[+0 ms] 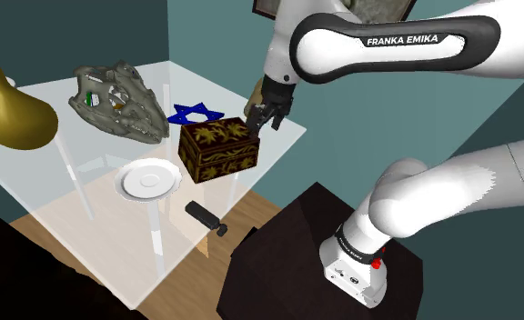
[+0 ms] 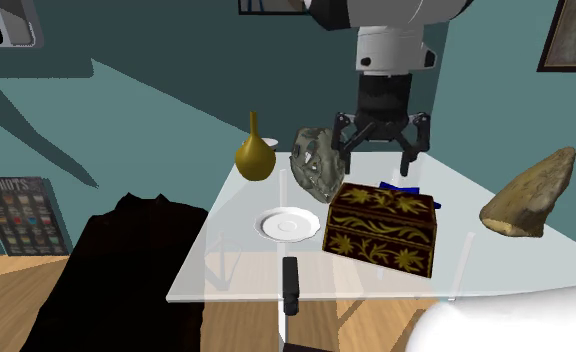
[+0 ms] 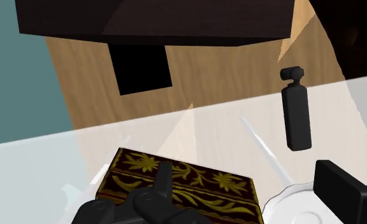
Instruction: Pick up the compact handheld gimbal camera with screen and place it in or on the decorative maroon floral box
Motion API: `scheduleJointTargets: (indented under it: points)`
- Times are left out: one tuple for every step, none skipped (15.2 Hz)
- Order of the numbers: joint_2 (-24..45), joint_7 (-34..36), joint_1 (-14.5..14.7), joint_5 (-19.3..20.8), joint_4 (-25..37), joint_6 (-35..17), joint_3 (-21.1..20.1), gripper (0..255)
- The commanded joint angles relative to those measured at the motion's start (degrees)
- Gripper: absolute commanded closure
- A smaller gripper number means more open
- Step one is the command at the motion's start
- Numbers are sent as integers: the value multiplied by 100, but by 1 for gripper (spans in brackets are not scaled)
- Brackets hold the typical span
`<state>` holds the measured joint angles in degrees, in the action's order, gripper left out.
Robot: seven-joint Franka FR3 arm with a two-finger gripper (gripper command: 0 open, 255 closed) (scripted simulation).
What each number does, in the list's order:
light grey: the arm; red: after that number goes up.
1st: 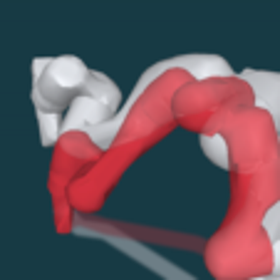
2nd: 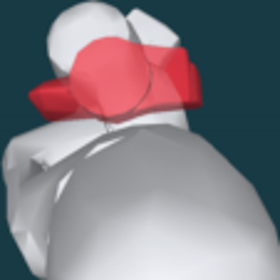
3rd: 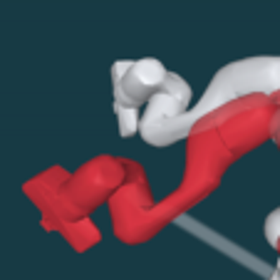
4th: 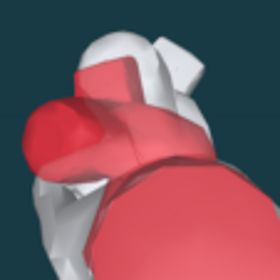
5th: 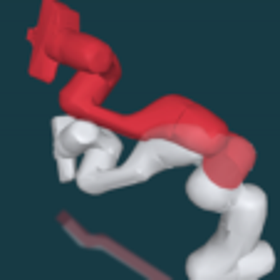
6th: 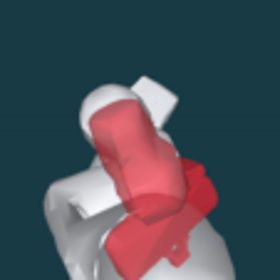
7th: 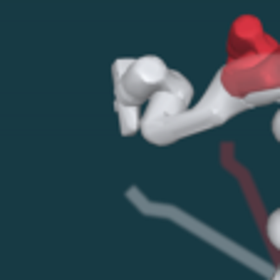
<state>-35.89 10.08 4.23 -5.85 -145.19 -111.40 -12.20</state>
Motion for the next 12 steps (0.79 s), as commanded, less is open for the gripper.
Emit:
scheduleJointTargets:
  points:
    - [260,59,64,-54,-112,-369,-139,0]
    - [393,95,98,-79,-171,-555,-213,0]
    - [534,131,129,-101,-222,-741,-288,0]
    - [684,170,158,-119,-267,-929,-364,0]
    - [842,211,185,-131,-304,-1117,-441,0]
    - [1008,256,211,-138,-334,-1306,-517,0]
    - [1181,303,232,-138,-357,-1495,-596,0]
    - [1363,354,250,-131,-372,-1684,-675,0]
    - [1552,410,265,-115,-380,-1872,-755,0]
    - [1747,471,276,-88,-380,-2059,-836,0]
    - [1950,540,284,-49,-373,-2244,-915,0]
    - [2160,616,290,4,-359,-2427,-994,0]
